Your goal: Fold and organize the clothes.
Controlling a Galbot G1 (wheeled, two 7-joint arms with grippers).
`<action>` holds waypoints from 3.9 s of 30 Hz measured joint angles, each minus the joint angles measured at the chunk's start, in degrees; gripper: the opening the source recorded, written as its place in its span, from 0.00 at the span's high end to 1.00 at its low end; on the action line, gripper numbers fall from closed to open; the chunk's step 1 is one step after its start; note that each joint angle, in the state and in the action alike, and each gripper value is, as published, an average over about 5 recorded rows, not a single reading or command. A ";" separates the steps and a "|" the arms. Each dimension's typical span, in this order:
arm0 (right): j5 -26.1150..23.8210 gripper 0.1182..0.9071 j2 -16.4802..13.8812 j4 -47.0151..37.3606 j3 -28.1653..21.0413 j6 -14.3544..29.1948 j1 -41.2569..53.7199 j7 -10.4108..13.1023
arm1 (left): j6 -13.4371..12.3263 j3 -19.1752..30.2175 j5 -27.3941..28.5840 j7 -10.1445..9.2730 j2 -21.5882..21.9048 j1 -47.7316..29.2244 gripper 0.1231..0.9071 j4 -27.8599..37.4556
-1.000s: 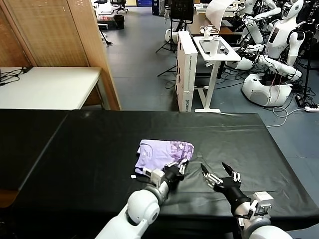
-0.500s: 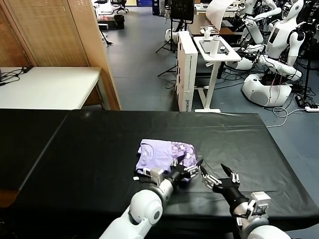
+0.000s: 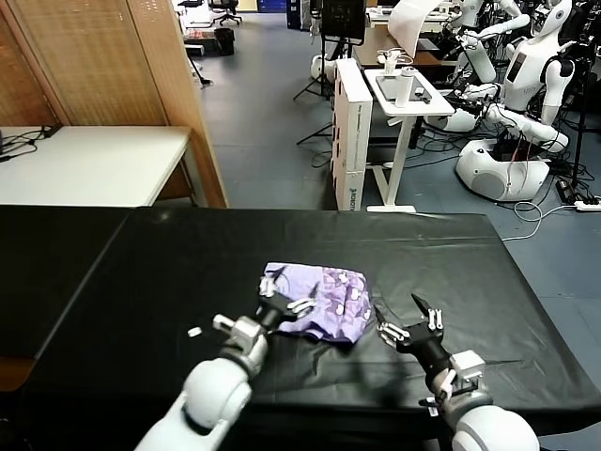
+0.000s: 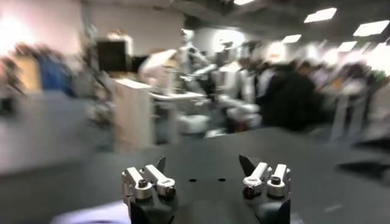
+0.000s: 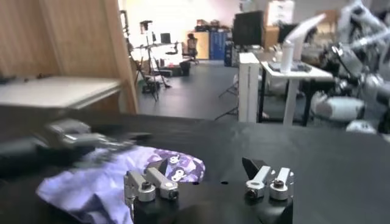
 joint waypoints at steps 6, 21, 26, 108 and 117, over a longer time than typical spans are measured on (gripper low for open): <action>-1.33 0.00 -1.06 -3.71 -1.99 -0.13 2.95 -1.02 | 3.28 -4.12 6.40 -0.10 3.30 5.69 0.00 -2.32; -3.52 0.00 -3.95 -6.48 -4.49 -1.58 3.87 -2.24 | 4.05 -5.30 12.06 -0.22 3.17 8.62 0.00 -0.50; -3.81 0.00 -4.38 -7.71 -5.53 -2.10 5.07 -2.24 | 3.96 -5.39 12.81 -0.32 3.18 8.26 0.00 1.23; 5.25 0.00 4.36 -0.28 5.25 17.03 -4.25 0.53 | -24.08 -22.06 -0.09 6.46 -10.81 21.17 0.00 -10.61; 1.27 0.00 6.77 1.22 6.25 20.27 -9.68 -0.52 | -25.94 -27.97 -0.02 9.36 -15.82 27.57 0.00 -12.44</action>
